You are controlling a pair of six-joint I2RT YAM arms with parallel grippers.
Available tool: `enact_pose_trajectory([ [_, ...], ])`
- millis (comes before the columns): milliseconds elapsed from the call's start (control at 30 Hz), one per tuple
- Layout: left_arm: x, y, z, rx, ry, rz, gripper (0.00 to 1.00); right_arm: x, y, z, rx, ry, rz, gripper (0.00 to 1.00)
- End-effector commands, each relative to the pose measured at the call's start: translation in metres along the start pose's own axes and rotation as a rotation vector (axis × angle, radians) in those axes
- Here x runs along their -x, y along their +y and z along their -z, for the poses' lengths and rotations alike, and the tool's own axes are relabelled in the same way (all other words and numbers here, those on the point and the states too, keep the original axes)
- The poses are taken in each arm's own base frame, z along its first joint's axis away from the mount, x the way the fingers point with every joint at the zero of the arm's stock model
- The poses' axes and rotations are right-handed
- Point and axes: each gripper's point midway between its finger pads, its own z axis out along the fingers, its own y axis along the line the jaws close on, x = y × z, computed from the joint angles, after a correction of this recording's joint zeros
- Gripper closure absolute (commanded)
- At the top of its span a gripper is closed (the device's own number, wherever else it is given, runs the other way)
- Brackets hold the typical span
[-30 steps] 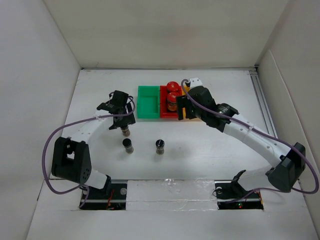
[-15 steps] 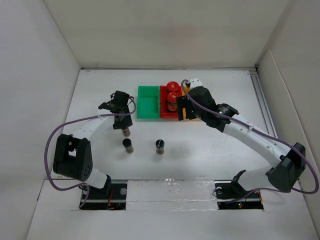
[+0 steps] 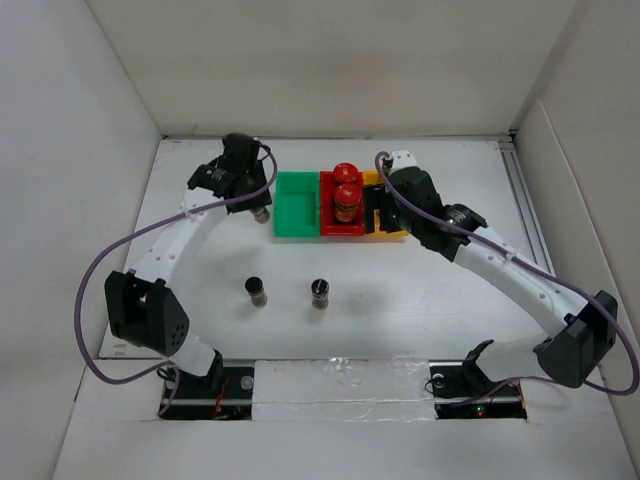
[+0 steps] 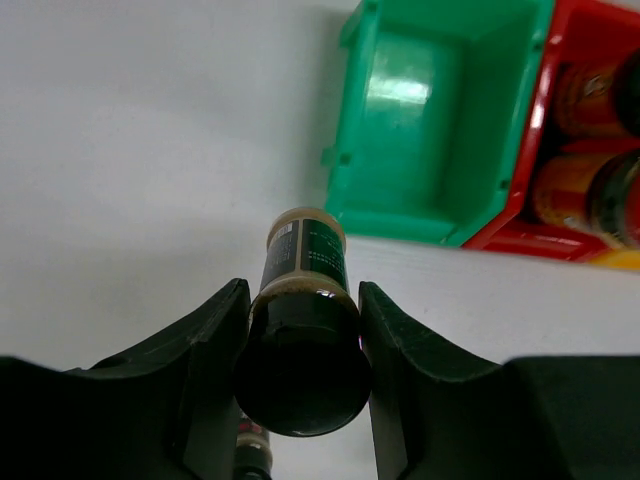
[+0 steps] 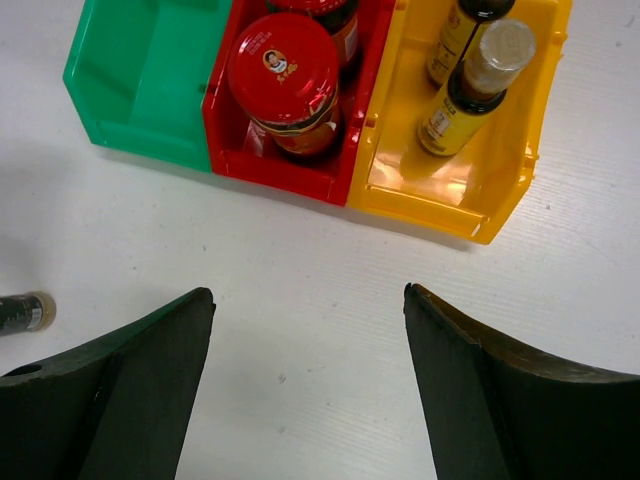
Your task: Organize the condiment bottles
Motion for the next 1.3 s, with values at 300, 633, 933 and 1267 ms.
enact_pose_trajectory([
  [300, 0.06, -0.075, -0.035, -0.176, 0.042, -0.014, 1.0, 0.022, -0.007, 0.008, 0.017, -0.055, -0.038, 0.18],
  [633, 0.098, -0.111, -0.08, -0.2, 0.058, -0.003, 1.0, 0.007, -0.016, 0.006, -0.003, -0.017, -0.059, 0.18],
  [933, 0.083, -0.109, -0.123, -0.158, 0.101, -0.008, 0.99, 0.013, -0.015, 0.014, 0.007, -0.028, -0.065, 0.18],
  [1267, 0.062, -0.105, -0.155, -0.118, 0.154, 0.014, 0.63, 0.008, -0.014, 0.013, 0.014, -0.017, -0.067, 0.19],
])
